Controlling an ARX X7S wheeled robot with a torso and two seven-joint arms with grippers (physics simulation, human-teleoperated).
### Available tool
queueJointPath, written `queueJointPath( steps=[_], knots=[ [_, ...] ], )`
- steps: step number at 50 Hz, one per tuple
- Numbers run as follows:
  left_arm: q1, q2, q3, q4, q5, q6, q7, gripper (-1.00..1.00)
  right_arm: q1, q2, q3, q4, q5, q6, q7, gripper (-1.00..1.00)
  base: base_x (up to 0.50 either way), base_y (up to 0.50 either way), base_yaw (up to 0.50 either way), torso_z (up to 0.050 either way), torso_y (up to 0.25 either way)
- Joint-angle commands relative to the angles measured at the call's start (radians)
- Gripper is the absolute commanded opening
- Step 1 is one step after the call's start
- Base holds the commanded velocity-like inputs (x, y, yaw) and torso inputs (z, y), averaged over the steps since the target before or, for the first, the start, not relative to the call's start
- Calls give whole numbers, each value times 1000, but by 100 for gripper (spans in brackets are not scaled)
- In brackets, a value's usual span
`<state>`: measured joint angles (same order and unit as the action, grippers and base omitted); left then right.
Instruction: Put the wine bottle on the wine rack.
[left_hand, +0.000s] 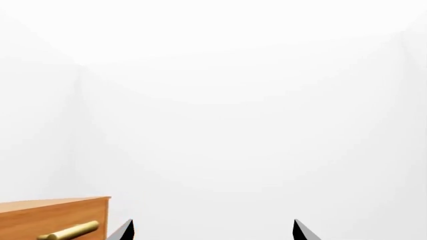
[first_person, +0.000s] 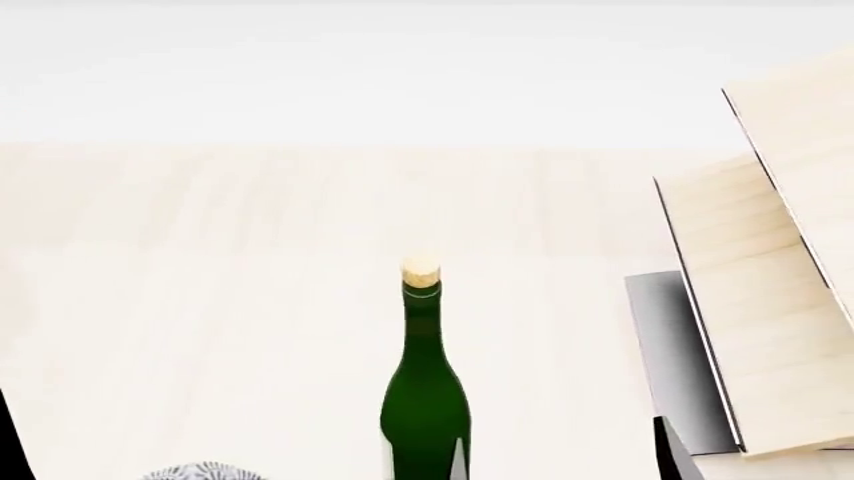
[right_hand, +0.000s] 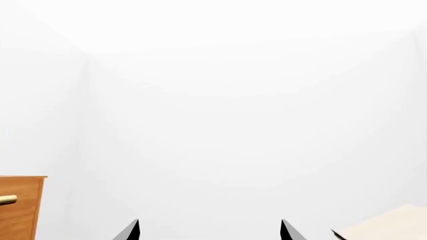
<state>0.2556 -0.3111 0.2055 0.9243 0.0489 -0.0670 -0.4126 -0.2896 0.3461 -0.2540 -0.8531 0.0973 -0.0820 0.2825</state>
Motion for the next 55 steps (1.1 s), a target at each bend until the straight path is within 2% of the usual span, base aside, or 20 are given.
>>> queueJointPath(
  steps=[1, 55],
  knots=[
    [1, -4, 6, -1, 2, 2, -4, 100, -2, 4, -7, 2, -2, -4, 4, 100, 0, -74, 0, 0, 0],
    [-1, -21, 20, 0, 0, 3, -25, 100, -1, 24, -22, 6, 4, -14, 23, 100, 0, -72, 0, 0, 0]
  ],
)
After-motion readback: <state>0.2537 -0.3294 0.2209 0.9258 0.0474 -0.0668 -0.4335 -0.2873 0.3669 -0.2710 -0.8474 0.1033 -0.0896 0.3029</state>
